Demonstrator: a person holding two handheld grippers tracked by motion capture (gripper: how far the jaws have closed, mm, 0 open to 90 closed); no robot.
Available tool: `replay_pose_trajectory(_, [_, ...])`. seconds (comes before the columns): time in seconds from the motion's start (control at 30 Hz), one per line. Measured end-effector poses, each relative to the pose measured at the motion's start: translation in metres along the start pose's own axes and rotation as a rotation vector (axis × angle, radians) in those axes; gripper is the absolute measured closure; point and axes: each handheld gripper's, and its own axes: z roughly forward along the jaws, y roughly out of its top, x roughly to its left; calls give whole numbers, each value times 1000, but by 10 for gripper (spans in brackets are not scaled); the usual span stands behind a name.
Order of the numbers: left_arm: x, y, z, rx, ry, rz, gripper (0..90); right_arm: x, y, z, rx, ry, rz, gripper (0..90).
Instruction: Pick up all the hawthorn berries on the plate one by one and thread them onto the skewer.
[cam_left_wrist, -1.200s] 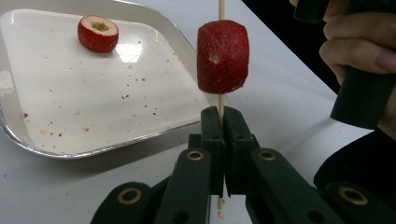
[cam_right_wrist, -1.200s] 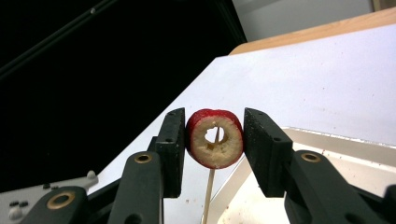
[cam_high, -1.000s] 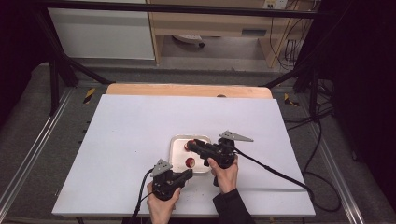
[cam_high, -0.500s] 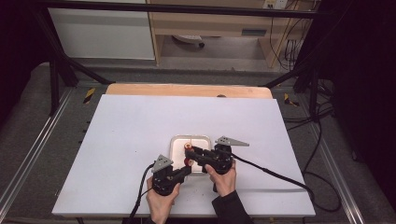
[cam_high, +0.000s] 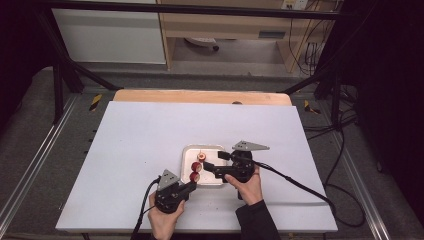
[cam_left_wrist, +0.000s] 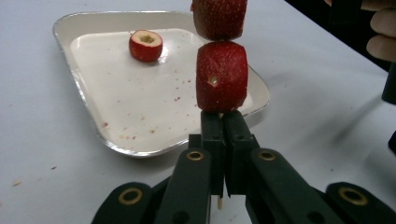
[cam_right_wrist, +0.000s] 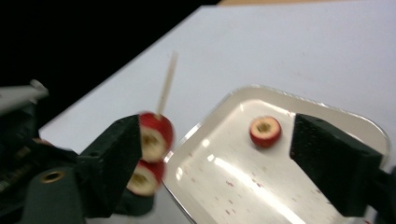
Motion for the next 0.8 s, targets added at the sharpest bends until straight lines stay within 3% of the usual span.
replay_pose_trajectory(0.13, [5,-2,-8,1,14,14,885,-7,1,2,88,-47,-39,113])
replay_pose_trajectory(0.43, [15,-7,-17,4,2,25,884,-16,-2,7,249,-95,-119,82])
replay_pose_trajectory(0.57, [19,-7,-22,-6,-3,34,884,-19,0,8,260,-101,-111,83])
replay_pose_trajectory(0.8, [23,-7,-27,-6,-4,40,884,-20,11,8,301,-135,-140,81])
